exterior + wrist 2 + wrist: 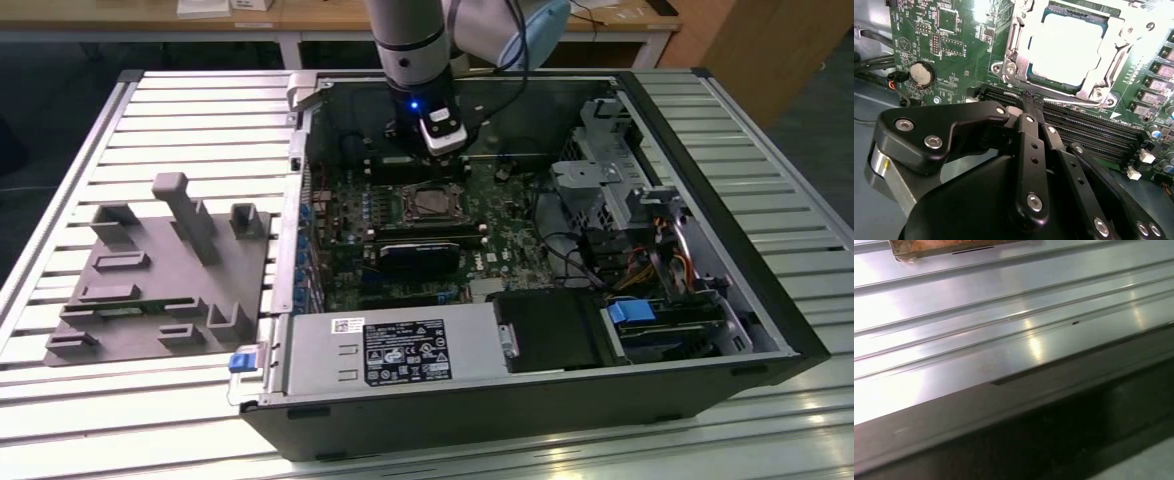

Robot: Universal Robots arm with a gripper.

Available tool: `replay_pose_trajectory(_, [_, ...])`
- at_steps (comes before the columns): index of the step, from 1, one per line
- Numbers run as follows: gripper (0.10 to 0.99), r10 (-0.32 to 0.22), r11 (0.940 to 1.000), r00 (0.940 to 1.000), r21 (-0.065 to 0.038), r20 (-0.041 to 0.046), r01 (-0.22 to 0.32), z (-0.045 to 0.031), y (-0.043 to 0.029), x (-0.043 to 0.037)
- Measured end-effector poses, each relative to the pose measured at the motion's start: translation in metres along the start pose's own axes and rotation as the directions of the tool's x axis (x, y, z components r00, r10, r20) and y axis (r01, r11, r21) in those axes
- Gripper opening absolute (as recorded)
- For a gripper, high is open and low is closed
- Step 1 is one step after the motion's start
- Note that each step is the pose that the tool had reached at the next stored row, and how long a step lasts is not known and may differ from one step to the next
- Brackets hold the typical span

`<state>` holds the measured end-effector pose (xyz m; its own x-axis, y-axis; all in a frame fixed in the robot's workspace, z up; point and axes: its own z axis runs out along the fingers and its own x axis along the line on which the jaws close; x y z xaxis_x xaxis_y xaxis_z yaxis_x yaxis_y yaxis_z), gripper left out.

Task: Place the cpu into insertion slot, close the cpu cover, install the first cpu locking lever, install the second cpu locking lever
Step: 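Install the first cpu locking lever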

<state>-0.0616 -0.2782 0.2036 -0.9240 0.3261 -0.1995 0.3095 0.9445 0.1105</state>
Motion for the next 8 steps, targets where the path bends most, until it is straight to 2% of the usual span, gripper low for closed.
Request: replay_pose_trajectory(8, [0.106, -0.005, 1.0, 1.0, -0.001, -0.0006, 0.005, 0.0056, 0.0003, -0.0024])
